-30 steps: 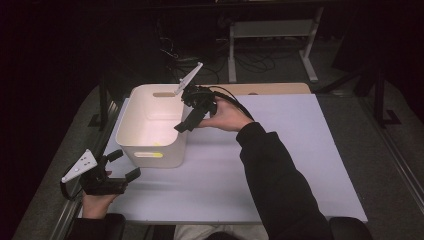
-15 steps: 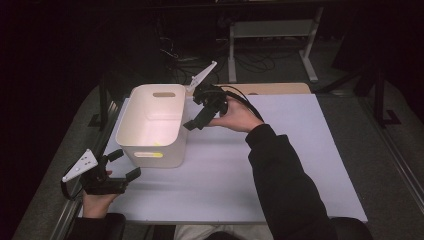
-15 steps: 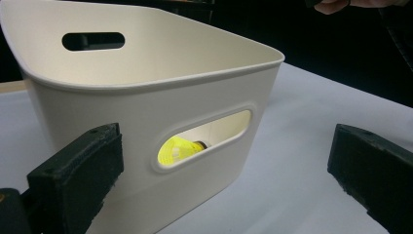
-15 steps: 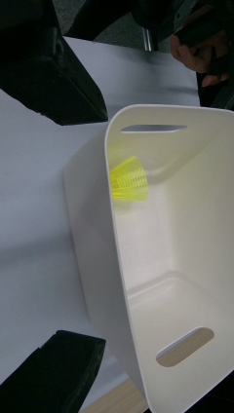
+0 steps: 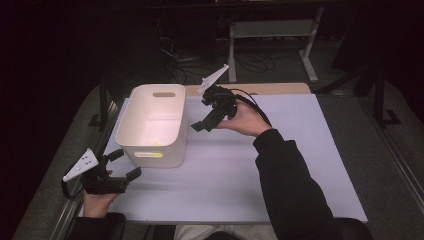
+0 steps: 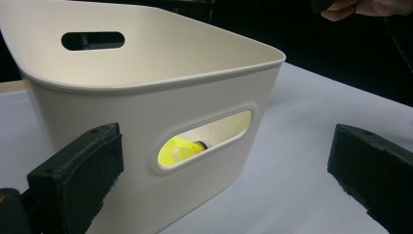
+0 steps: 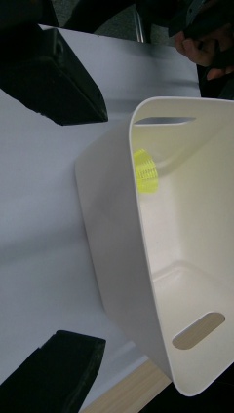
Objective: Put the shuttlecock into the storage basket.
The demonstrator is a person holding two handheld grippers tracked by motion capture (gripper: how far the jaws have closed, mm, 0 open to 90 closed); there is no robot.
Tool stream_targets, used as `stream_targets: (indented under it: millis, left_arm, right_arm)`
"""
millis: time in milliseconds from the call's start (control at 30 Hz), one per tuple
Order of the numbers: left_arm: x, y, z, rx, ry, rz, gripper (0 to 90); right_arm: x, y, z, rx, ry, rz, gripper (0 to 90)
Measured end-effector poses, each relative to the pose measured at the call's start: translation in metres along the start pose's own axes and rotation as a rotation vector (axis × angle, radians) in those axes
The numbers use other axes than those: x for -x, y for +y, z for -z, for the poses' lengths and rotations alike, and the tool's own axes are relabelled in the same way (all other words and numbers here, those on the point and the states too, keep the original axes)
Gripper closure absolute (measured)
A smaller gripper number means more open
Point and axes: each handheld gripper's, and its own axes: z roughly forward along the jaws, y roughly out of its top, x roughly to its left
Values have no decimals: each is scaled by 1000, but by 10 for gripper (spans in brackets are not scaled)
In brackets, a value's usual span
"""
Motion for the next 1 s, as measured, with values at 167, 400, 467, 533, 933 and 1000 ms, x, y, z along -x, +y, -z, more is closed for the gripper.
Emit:
stream_targets:
  millis: [167, 400, 467, 533, 933, 1000]
  left_arm:
    - [0, 0, -1, 0, -1, -1, 0]
    - [0, 0, -1, -1, 0, 0, 0]
    - [0, 0, -1, -2, 0, 1, 0]
    - [0, 0, -1, -1, 0, 1, 0]
    - [-1, 0, -2, -2, 1, 1, 0]
    - [-1, 0, -2, -4, 2, 0, 0]
  right_arm:
    - [2, -6, 4, 5, -10, -9, 0]
    - [3, -16, 11, 9, -19, -23, 0]
    - [4, -18, 14, 13, -24, -23, 0]
    - [4, -20, 16, 20, -26, -28, 0]
    - [4, -37, 27, 45, -45, -43, 0]
    - [4, -40, 27, 44, -43, -48, 0]
